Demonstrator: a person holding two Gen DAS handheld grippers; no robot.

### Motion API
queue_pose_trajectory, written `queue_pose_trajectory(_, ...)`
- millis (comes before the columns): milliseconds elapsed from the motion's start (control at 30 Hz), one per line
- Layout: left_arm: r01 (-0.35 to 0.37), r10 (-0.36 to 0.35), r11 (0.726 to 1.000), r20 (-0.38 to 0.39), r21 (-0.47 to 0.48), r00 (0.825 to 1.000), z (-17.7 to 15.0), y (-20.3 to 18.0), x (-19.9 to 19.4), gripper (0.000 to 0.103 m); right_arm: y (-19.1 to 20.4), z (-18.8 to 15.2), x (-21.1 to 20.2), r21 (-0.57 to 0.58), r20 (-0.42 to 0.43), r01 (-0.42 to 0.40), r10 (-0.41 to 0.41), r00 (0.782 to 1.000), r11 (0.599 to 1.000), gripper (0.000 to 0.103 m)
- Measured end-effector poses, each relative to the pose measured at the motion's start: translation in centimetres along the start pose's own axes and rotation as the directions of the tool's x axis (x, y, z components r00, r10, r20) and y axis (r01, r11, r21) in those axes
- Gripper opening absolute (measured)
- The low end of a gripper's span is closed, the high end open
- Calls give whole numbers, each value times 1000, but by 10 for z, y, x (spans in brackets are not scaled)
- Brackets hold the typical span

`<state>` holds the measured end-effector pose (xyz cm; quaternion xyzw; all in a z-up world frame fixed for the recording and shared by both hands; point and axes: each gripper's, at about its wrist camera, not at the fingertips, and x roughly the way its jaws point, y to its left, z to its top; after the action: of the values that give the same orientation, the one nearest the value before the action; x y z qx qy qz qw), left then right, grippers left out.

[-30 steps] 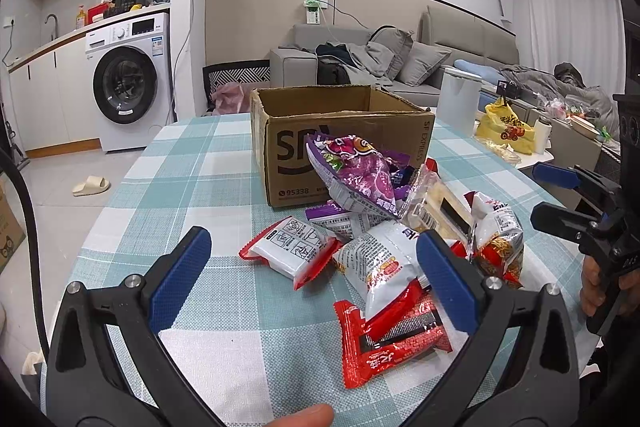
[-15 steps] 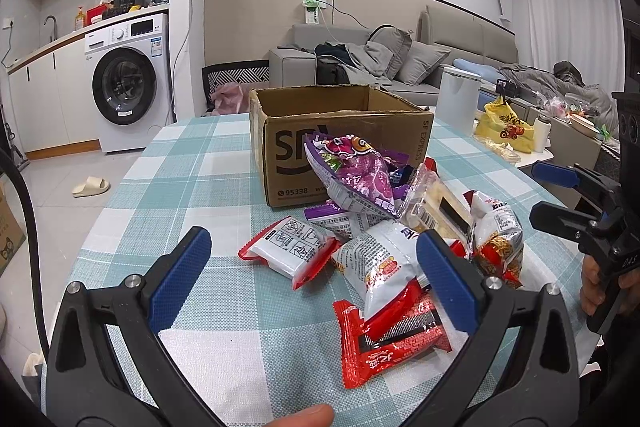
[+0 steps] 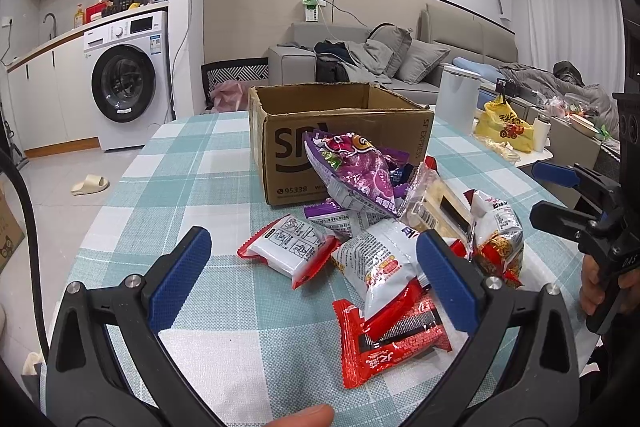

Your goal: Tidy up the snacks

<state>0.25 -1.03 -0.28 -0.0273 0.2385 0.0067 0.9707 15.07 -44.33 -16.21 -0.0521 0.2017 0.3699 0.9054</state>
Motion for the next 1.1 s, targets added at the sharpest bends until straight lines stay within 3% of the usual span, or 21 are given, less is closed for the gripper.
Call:
queue_pose_trajectory(833,27,-26,999,-22,19,999,-3,-2,7,102,-6,1,4,21,-27,12,-12,1000,1000,103)
queue_pose_trajectory(1100,61,-59,998,-77,16,995,-2,-6,11,102,-9,-1,14,39,-104,-9,13,994,999,103)
